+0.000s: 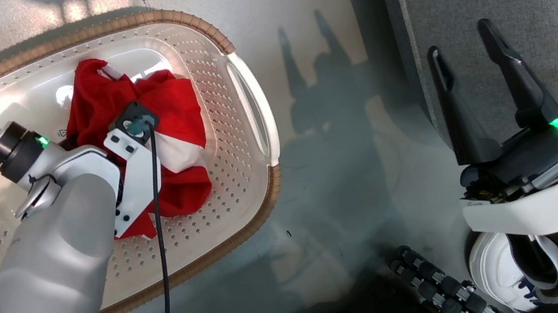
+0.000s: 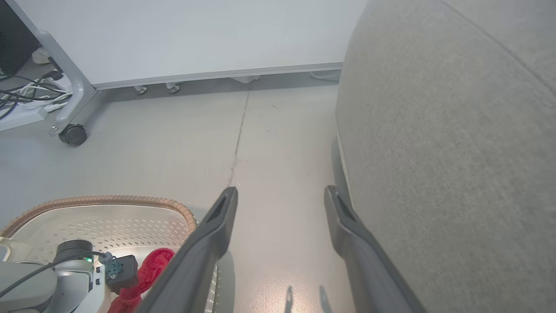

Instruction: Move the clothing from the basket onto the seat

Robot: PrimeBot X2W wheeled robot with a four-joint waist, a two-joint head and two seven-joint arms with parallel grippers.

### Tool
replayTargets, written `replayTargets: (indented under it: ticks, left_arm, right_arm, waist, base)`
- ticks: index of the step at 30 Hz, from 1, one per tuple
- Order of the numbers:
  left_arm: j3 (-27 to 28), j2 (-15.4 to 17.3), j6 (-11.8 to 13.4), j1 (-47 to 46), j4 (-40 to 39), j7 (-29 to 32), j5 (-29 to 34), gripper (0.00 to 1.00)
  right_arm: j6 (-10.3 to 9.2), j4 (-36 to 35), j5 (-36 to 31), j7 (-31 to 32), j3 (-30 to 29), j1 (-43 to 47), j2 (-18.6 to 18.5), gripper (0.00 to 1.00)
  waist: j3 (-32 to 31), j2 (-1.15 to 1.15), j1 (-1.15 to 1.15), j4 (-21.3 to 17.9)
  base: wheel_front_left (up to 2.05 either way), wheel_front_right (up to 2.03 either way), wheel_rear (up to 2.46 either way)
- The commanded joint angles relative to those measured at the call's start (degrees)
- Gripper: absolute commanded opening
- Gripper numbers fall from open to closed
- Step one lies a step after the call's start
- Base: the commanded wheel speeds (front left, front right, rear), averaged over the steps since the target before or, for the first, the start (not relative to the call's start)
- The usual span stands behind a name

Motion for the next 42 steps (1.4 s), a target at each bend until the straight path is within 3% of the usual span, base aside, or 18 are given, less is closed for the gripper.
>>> replayTargets:
  ticks: [1, 2, 4, 15, 21, 32, 42]
  left_arm:
    - [0.01, 1.0, -0.15, -1.15, 0.43, 0.72, -0.26, 1.0]
    - [0.03, 0.88, -0.26, -1.51, 0.42, 0.96, -0.54, 0.87]
    - [-0.01, 0.7, -0.68, -1.79, 0.43, 1.6, -0.8, 0.0]
    - [-0.09, -0.03, -2.88, -3.83, 0.23, 3.09, -2.79, 0.0]
    - [0.63, 1.45, -4.59, -1.52, 0.24, 1.64, -5.31, 0.0]
    - [-1.25, -1.85, -6.01, 5.29, 0.27, -5.49, -9.18, 0.0]
    - [-5.09, -4.24, -6.03, 12.2, -1.43, -13.75, -18.02, 0.0]
  right_arm:
    - [0.05, -0.45, 0.55, -0.26, -0.55, 0.2, -0.17, 1.0]
    - [0.05, -0.43, 0.62, -0.26, -0.66, 0.3, -0.17, 1.0]
    - [0.05, -0.17, 0.55, -0.26, -0.65, 0.24, -0.18, 1.0]
    - [0.05, 0.35, 0.69, -0.26, 0.33, -1.98, -0.19, 1.0]
    - [0.05, 3.06, 1.23, -0.27, 0.65, -5.07, -0.23, 1.0]
    - [0.05, 7.97, -0.37, -0.26, -2.69, -4.79, -0.25, 1.0]
    - [0.05, 10.39, -1.85, -0.27, -5.28, -0.69, -1.14, 1.0]
  waist:
    - [0.09, 0.0, 0.0, -0.05]
    - [0.14, 0.0, 0.0, -0.07]
    - [0.2, 0.0, 0.0, -0.1]
    - [-0.61, 0.0, 0.0, -0.46]
    - [-2.3, 0.0, 0.0, -1.33]
    - [-14.93, 0.0, 0.0, 3.59]
    - [-30.25, 0.0, 0.0, 8.98]
  base:
    - [0.0, 0.0, 0.0]
    - [0.0, 0.0, 0.0]
    - [0.0, 0.0, 0.0]
    - [0.0, 0.0, 0.0]
    - [0.0, 0.0, 0.0]
    - [0.0, 0.0, 0.0]
    - [0.0, 0.0, 0.0]
